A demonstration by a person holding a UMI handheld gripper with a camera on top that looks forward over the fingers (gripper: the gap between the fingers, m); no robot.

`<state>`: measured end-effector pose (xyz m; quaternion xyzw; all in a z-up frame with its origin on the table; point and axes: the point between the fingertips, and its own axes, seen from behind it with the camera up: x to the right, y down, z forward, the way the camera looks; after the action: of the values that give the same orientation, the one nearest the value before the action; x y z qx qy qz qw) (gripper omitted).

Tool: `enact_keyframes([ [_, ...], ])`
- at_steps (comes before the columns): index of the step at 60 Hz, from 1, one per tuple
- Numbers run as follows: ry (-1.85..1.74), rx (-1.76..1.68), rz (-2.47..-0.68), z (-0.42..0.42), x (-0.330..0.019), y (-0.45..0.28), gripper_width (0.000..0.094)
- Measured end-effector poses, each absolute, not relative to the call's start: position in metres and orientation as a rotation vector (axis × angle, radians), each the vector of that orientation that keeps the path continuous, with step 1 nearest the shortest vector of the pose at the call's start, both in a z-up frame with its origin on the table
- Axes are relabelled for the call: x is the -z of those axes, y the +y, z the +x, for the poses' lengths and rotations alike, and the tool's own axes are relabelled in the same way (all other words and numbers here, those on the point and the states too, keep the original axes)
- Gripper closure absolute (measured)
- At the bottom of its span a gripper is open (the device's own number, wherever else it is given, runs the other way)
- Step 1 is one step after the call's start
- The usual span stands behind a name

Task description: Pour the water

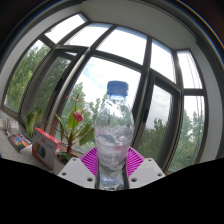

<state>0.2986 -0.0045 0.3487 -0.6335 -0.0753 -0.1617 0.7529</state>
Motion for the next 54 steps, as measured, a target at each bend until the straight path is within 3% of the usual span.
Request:
enact_keyframes([
  [16, -0.005, 0.040, -1.682, 0.304, -0.168, 0.015, 0.0616],
  [30, -0.022, 0.061, -1.830, 0.298, -0.064, 0.013, 0.0615],
  [35, -0.041, 0.085, -1.784, 0.299, -0.069, 0.009, 0.0604],
  [40, -0.031, 0.082, -1.787, 0.300, -0.070, 0.010, 0.0522],
  [45, -0.005, 0.064, -1.840, 0.301, -0.065, 0.007, 0.0386],
  [50, 0.008, 0.080, -1.912, 0.302, -0.058, -0.006, 0.0066],
  [54, 0.001, 0.117, -1.916, 0.303, -0.070, -0.018, 0.0089],
])
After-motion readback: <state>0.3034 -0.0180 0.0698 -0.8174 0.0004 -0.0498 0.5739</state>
